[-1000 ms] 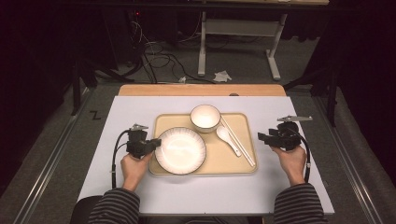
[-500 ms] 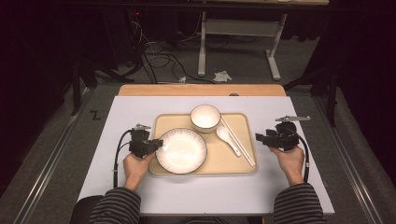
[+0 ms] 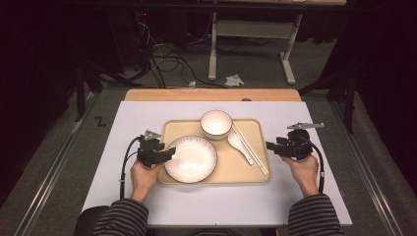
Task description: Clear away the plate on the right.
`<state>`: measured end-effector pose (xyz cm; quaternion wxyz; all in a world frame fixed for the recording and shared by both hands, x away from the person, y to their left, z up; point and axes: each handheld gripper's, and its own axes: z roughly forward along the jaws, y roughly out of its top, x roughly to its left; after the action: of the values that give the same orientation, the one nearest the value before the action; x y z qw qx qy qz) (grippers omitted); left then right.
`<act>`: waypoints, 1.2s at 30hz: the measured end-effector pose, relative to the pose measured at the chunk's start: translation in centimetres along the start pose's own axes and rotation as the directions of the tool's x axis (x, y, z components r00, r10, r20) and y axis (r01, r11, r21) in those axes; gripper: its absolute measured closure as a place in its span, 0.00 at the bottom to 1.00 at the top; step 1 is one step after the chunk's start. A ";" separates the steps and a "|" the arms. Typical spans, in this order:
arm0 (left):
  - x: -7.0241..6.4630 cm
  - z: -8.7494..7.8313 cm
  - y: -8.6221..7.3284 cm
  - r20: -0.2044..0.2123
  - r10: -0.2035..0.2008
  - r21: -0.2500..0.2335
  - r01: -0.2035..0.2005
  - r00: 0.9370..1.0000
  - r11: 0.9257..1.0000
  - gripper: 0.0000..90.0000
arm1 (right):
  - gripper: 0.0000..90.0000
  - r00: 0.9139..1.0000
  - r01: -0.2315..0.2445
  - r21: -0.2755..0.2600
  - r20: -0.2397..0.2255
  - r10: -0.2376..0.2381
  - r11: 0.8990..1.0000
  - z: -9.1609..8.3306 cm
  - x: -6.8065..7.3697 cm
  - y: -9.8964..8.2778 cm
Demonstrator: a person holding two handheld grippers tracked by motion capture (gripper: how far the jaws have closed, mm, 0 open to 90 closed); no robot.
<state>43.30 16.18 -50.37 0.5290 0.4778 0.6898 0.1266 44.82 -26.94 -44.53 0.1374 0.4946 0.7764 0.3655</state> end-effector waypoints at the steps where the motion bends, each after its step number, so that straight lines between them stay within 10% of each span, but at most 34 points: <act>1: 0.1 -0.1 0.0 0.016 0.022 0.019 -0.023 1.000 1.000 0.49 | 0.52 1.000 0.000 0.002 -0.004 0.000 1.000 0.0 0.0 0.0; 13: -0.9 -0.8 -0.4 0.030 0.106 -0.066 -0.104 0.994 0.992 0.39 | 0.51 0.999 0.025 0.001 -0.033 -0.025 1.000 -0.1 0.8 0.1; 23: -3.6 -1.9 -2.1 0.096 0.210 -0.076 -0.203 0.973 0.976 0.38 | 0.51 0.996 0.068 -0.022 -0.052 -0.069 0.997 -0.5 2.8 -0.3; 36: -5.7 -5.2 -2.9 0.216 0.208 -0.080 -0.196 0.954 0.977 0.37 | 0.53 0.984 0.138 -0.004 -0.116 -0.137 0.990 -1.2 5.2 -1.6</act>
<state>37.27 11.90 -46.80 0.6009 0.5416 0.5697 0.1453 40.55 -23.35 -44.04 0.1156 0.4180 0.8162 0.3818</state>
